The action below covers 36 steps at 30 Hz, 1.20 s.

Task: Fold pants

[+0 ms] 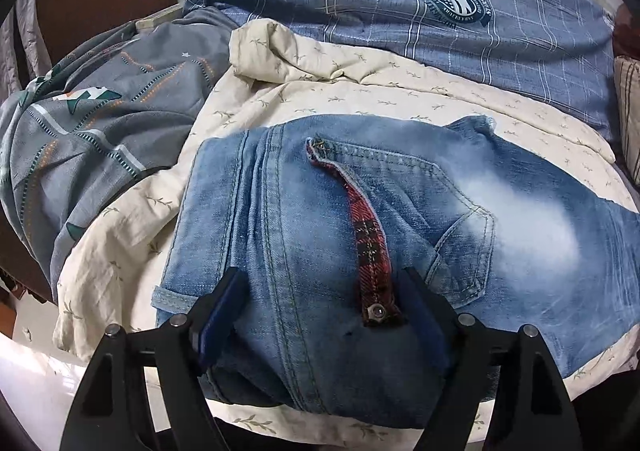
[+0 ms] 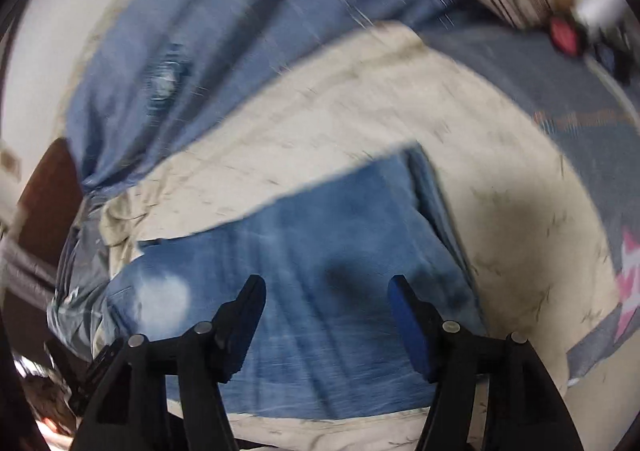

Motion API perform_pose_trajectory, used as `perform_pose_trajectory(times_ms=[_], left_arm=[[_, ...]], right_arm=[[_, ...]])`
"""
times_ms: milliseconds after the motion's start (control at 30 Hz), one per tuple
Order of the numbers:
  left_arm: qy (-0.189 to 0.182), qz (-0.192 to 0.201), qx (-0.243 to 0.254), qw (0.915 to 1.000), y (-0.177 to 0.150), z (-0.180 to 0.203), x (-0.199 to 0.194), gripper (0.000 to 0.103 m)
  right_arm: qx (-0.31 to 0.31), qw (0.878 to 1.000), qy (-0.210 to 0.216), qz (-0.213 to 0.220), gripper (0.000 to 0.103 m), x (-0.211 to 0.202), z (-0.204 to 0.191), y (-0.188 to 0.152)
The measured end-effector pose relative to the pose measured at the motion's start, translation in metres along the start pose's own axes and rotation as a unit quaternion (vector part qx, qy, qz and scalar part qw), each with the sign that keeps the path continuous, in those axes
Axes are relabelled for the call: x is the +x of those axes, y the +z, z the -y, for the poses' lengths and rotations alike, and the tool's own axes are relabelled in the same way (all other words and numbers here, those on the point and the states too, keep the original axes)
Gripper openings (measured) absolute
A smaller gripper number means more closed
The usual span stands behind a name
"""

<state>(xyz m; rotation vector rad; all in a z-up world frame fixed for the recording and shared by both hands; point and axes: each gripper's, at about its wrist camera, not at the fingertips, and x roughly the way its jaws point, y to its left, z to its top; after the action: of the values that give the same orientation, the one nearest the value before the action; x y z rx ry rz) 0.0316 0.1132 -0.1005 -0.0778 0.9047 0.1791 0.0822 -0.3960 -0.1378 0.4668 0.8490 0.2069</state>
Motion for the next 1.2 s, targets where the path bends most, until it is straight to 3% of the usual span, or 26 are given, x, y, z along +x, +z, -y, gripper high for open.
perform_pose_trajectory(times_ms=[67,133,167,200,267,433,500,533,633,800,933,1200], left_arm=[[0.001,-0.002,0.000,1.0000,-0.003,0.001,0.001,0.080],[-0.003,-0.001,-0.003,1.0000,-0.005,0.001,0.001,0.080],[-0.004,-0.002,-0.002,1.0000,-0.005,0.000,0.001,0.080],[-0.005,-0.002,-0.001,1.0000,-0.005,0.000,0.000,0.080],[-0.008,-0.003,-0.002,1.0000,-0.004,-0.001,0.000,0.080],[-0.011,-0.002,-0.001,0.9999,-0.005,-0.001,0.001,0.080],[-0.011,-0.004,-0.004,0.9999,-0.005,-0.001,0.001,0.080],[-0.010,-0.005,-0.002,0.9999,-0.004,0.000,0.001,0.080],[-0.006,-0.004,0.004,1.0000,-0.003,0.001,-0.002,0.080],[-0.009,0.014,-0.008,0.9998,0.005,0.002,-0.019,0.080],[-0.026,0.034,-0.007,0.9991,0.013,0.014,-0.039,0.080],[-0.075,0.026,0.030,0.9964,0.008,0.070,-0.045,0.080]], right_arm=[[-0.002,1.000,-0.013,-0.001,0.071,0.004,-0.001,-0.001],[0.014,0.997,-0.047,-0.062,0.073,0.034,0.016,-0.006],[0.014,0.996,-0.048,-0.072,0.072,0.043,0.020,-0.009],[0.000,0.997,-0.048,-0.053,0.072,0.039,0.017,-0.009],[0.001,0.996,-0.061,-0.058,0.072,0.031,0.008,-0.005],[-0.018,0.999,-0.034,-0.017,0.073,0.006,-0.008,-0.007],[-0.019,0.997,-0.062,-0.038,0.075,0.020,-0.002,-0.009],[-0.008,0.994,-0.073,-0.080,0.076,0.041,0.009,-0.011],[-0.005,0.996,-0.066,-0.061,0.075,0.030,0.007,-0.009],[-0.002,1.000,-0.013,-0.003,0.075,-0.014,-0.003,-0.012],[0.053,0.998,0.028,0.028,0.075,-0.046,0.014,-0.031],[0.150,0.987,0.050,0.008,0.075,-0.052,0.066,-0.069]])
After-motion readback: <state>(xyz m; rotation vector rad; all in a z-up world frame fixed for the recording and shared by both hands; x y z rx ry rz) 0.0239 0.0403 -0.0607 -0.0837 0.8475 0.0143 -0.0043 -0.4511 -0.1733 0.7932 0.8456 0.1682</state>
